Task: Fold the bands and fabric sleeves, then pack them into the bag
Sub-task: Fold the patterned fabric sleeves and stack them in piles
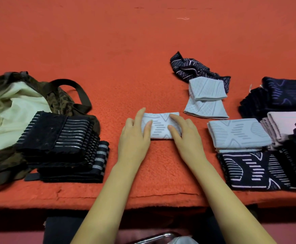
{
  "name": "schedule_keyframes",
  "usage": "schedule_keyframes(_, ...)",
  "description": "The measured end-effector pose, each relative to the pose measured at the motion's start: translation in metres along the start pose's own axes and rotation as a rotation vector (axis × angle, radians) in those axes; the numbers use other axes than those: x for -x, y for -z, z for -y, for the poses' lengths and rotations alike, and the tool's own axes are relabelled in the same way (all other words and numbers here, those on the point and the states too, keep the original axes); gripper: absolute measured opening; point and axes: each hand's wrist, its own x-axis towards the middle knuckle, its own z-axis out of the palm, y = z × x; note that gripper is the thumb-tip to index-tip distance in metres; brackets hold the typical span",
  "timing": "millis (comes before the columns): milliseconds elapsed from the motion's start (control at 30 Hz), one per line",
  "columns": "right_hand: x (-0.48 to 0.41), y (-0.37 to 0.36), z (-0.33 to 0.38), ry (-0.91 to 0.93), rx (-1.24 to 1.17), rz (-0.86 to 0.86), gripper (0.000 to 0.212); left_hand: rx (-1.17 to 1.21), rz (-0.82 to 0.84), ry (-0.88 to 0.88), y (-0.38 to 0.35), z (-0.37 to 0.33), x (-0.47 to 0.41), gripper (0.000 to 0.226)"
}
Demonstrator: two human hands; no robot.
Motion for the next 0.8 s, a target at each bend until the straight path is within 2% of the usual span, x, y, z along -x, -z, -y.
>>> schedule_keyframes(167,0.003,-0.001,0.003,-0.013,0.091,-0.043,0.039,-0.075,0.005,-0.024,-0.004,0.002,0.003,0.050)
schedule_keyframes(333,0.002,0.000,0.006,-0.006,0.348,0.001,0.041,-0.098,-0.047,-0.034,-0.007,0.002,0.004,0.046)
schedule_keyframes(533,0.002,0.003,0.001,0.004,0.251,0.075,0.043,-0.165,0.000,-0.039,-0.005,0.008,-0.001,0.046)
schedule_keyframes(800,0.001,0.005,0.007,0.032,0.317,0.077,0.041,0.037,0.052,-0.073,0.000,0.012,-0.003,0.044)
